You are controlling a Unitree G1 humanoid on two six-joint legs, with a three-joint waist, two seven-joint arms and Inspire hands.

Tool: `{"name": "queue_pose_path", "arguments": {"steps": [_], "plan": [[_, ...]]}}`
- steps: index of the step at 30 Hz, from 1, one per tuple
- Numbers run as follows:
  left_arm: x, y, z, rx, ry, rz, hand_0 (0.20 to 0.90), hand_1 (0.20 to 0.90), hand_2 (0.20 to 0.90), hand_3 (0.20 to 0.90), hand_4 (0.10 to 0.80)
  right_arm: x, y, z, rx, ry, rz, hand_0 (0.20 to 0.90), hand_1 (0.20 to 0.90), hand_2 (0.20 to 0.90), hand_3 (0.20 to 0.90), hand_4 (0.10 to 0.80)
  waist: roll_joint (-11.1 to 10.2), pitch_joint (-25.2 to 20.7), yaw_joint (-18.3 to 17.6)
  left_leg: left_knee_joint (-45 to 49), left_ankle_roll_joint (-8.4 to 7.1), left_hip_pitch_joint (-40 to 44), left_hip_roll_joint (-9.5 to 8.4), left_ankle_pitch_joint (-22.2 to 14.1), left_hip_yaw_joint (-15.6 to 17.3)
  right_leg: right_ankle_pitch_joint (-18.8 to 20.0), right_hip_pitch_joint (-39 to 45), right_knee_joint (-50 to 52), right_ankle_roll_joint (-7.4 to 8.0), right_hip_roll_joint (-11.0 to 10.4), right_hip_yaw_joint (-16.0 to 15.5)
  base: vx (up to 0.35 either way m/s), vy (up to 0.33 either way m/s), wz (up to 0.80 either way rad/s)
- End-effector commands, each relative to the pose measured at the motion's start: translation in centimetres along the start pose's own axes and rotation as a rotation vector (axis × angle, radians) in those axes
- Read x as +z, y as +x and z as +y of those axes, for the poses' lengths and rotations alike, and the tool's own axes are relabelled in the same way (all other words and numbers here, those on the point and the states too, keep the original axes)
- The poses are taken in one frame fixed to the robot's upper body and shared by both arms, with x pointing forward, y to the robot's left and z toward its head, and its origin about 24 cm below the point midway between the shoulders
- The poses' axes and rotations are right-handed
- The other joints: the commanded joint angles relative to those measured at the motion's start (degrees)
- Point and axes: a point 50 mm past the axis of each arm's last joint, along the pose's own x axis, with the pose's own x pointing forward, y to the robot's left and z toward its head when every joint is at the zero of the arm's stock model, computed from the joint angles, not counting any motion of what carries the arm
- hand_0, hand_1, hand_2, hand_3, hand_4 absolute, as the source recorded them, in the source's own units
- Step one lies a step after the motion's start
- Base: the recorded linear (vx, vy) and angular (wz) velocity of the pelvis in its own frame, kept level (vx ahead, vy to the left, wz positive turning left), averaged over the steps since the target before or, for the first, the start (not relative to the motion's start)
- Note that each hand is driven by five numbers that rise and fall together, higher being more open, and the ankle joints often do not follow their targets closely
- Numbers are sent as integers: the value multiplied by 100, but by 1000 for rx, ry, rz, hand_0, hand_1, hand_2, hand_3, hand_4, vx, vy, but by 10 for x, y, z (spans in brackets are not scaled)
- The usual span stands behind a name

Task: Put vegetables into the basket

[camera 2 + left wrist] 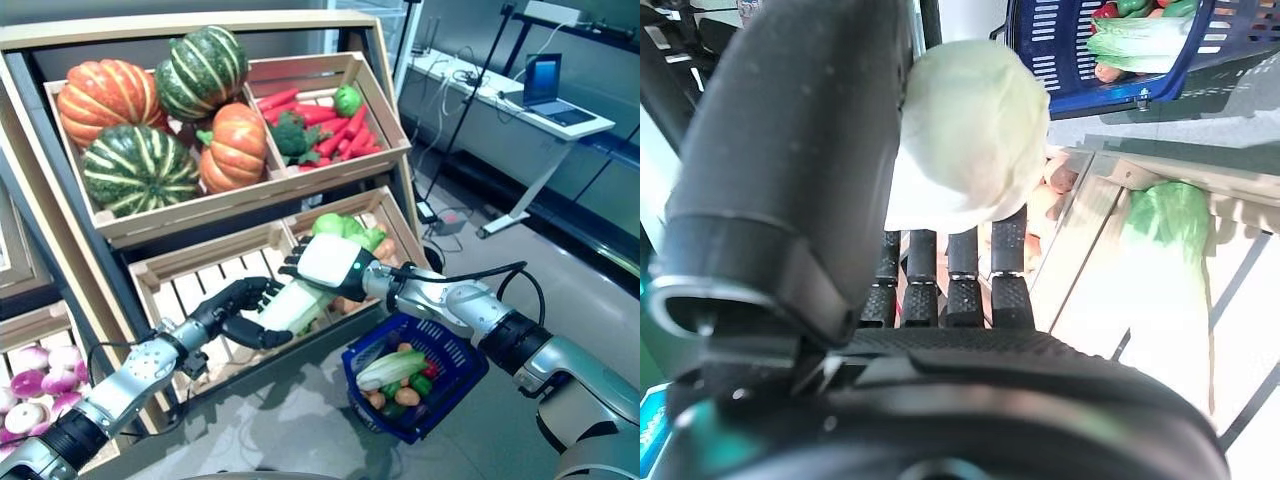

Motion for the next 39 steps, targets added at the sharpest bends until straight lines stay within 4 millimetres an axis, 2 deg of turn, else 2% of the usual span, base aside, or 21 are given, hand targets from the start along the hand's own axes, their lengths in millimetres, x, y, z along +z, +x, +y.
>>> {"name": "queue_pose_path", "arguments": {"steps": [1, 2, 3, 4, 10, 26, 27, 28, 39], "plan": [[142, 9, -4, -123, 58, -694, 300, 300, 300, 300, 400, -60, -22, 23, 270, -8, 303, 900, 900, 900, 900, 800, -128, -286, 152, 8, 223, -23, -253, -449, 204, -23, -45, 30, -106, -65, 83, 0, 0, 0], [142, 9, -3, -121, 59, -694, 300, 300, 300, 300, 400, -61, -23, 23, 275, 5, 310, 764, 764, 764, 764, 709, -132, -282, 150, 8, 224, -20, -253, -449, 209, -23, -42, 29, -108, -63, 84, 0, 0, 0], [142, 9, -3, -119, 60, -693, 300, 300, 300, 300, 400, -61, -23, 24, 279, 32, 319, 385, 385, 385, 385, 456, -137, -277, 145, 8, 225, -17, -254, -448, 213, -23, -40, 29, -111, -59, 92, 0, 0, 0], [142, 9, -3, -119, 60, -692, 300, 300, 300, 300, 400, -62, -24, 24, 276, 49, 325, 300, 300, 300, 300, 400, -140, -275, 143, 8, 224, -13, -251, -448, 220, -22, -40, 30, -112, -57, 91, 0, 0, 0], [141, 10, -2, -105, 64, -684, 300, 300, 300, 300, 400, -69, -26, 15, 194, 112, 358, 300, 300, 300, 300, 400, -137, -254, 115, 8, 226, -1, -251, -447, 237, -18, -41, 34, -113, -54, 109, 0, 0, 0], [134, 8, 4, -71, 69, -644, 300, 300, 300, 300, 400, -69, -32, 2, 62, 152, 385, 300, 300, 300, 300, 400, -85, -233, 45, 8, 236, 15, -248, -457, 289, -12, -51, 28, -102, -56, 151, 0, 0, 0], [133, 7, 5, -54, 72, -636, 794, 794, 794, 794, 729, -69, -33, 2, 60, 152, 388, 300, 300, 300, 300, 400, -79, -233, 41, 8, 234, 15, -244, -455, 301, -12, -52, 28, -100, -57, 151, 0, 0, 0], [132, 7, 6, -46, 72, -632, 900, 900, 900, 900, 800, -69, -34, 2, 58, 153, 389, 300, 300, 300, 300, 400, -78, -235, 39, 8, 234, 16, -243, -455, 306, -11, -53, 28, -99, -57, 155, 0, 0, 0], [104, 9, 19, 43, 97, -476, 900, 900, 900, 900, 800, -75, -53, 11, 87, 175, 455, 300, 300, 300, 300, 400, -67, -217, -38, 8, 237, 23, -226, -445, 384, 1, -88, 39, -100, -39, 193, 0, -2, -1]]}}
